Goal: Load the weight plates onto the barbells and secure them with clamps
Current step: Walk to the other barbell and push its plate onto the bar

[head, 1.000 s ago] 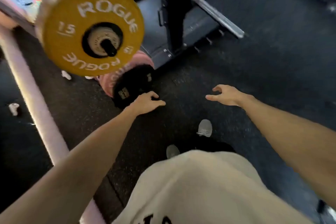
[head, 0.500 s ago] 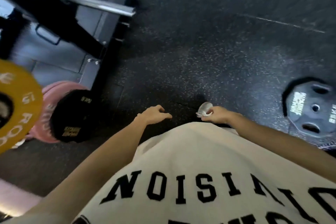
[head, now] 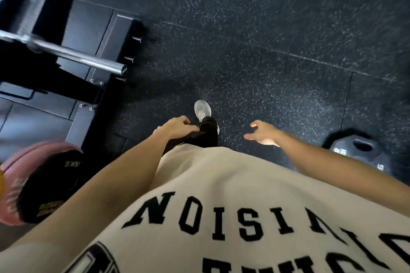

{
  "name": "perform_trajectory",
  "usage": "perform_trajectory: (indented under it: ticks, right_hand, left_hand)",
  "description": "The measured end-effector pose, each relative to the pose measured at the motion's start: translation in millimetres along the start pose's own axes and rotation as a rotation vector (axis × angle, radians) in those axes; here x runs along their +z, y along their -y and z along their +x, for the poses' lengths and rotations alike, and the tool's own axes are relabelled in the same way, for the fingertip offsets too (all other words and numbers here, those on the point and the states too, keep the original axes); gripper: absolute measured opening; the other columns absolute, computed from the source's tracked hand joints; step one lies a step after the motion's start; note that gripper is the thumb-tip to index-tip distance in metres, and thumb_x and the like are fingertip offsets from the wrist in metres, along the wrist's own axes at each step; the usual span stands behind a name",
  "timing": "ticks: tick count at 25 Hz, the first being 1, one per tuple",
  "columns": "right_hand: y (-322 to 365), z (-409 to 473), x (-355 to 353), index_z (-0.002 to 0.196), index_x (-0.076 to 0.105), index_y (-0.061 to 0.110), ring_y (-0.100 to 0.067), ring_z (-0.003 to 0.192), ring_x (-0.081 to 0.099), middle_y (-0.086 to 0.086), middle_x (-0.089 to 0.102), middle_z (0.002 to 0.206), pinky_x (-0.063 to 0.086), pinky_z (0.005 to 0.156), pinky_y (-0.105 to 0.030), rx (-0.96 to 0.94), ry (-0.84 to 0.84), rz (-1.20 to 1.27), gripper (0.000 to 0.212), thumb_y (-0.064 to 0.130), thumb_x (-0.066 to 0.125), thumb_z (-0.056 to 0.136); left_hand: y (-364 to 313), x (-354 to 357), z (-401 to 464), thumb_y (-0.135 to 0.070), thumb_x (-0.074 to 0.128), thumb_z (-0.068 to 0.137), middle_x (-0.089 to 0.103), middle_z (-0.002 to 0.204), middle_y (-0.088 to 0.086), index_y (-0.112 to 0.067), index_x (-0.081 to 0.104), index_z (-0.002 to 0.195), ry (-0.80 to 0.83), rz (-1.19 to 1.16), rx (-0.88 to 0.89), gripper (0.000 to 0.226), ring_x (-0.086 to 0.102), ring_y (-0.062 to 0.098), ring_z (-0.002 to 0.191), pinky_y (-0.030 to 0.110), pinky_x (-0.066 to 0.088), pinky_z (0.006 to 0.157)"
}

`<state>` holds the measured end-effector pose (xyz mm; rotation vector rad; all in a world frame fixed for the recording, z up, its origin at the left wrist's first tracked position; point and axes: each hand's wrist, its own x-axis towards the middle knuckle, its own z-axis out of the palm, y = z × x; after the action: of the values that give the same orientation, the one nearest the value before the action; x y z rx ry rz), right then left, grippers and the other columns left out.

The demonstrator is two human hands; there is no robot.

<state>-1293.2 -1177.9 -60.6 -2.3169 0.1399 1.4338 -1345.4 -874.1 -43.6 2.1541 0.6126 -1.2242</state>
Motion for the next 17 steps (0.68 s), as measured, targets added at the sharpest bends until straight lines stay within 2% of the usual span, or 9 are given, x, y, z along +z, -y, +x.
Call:
perform_trajectory:
  ticks: [2, 4, 7, 9, 14, 17]
  right_hand:
    - [28, 31, -39, 0.144, 0.040, 0.016, -0.029, 0.125, 0.051, -0.010, 0.048, 0.143, 0.041, 0.105, -0.040, 0.001, 0.015, -0.023, 0.070, 0.046, 0.068, 0.087]
    - [64, 62, -85, 0.141, 0.045, 0.015, -0.027, 0.125, 0.051, -0.009, 0.050, 0.142, 0.042, 0.103, -0.037, -0.016, 0.008, -0.059, 0.064, 0.043, 0.067, 0.088]
    - [120, 102, -160, 0.137, 0.051, 0.013, -0.027, 0.123, 0.053, -0.009, 0.053, 0.140, 0.043, 0.100, -0.035, -0.044, -0.052, -0.076, 0.059, 0.042, 0.068, 0.088]
    - [163, 129, -212, 0.136, 0.052, 0.014, -0.028, 0.123, 0.053, -0.010, 0.053, 0.140, 0.043, 0.102, -0.036, -0.060, -0.102, -0.052, 0.059, 0.043, 0.068, 0.088]
    - [252, 192, -304, 0.143, 0.042, 0.017, -0.029, 0.127, 0.050, -0.010, 0.050, 0.143, 0.040, 0.102, -0.036, -0.074, -0.143, 0.018, 0.067, 0.041, 0.070, 0.087]
    - [298, 243, -355, 0.144, 0.042, 0.015, -0.028, 0.125, 0.052, -0.010, 0.052, 0.140, 0.041, 0.101, -0.035, -0.085, -0.098, -0.011, 0.069, 0.040, 0.071, 0.086]
  left_hand:
    - [-17, -37, 34, -0.085, 0.051, 0.047, 0.056, 0.137, 0.000, -0.035, 0.052, 0.130, 0.000, -0.035, -0.016, 0.097, 0.053, 0.027, 0.121, 0.050, 0.041, 0.107]
    - [-35, -79, 65, -0.084, 0.053, 0.050, 0.058, 0.135, 0.000, -0.033, 0.054, 0.128, -0.026, -0.057, -0.022, 0.093, 0.054, 0.026, 0.119, 0.048, 0.042, 0.105]
    - [-68, -146, 101, -0.070, 0.063, 0.075, 0.058, 0.134, 0.004, -0.025, 0.054, 0.131, -0.047, -0.075, 0.020, 0.072, 0.055, 0.026, 0.118, 0.045, 0.044, 0.104]
    - [-93, -200, 128, -0.061, 0.065, 0.083, 0.057, 0.136, 0.007, -0.022, 0.053, 0.135, -0.059, -0.079, 0.043, 0.066, 0.053, 0.027, 0.120, 0.043, 0.043, 0.105]
    - [-146, -318, 193, -0.056, 0.065, 0.086, 0.052, 0.140, 0.006, -0.022, 0.049, 0.138, -0.019, -0.083, 0.063, 0.064, 0.049, 0.027, 0.125, 0.043, 0.040, 0.107]
    - [-176, -373, 239, -0.056, 0.067, 0.085, 0.053, 0.137, 0.005, -0.023, 0.049, 0.138, -0.023, -0.098, 0.034, 0.065, 0.051, 0.026, 0.123, 0.043, 0.042, 0.106]
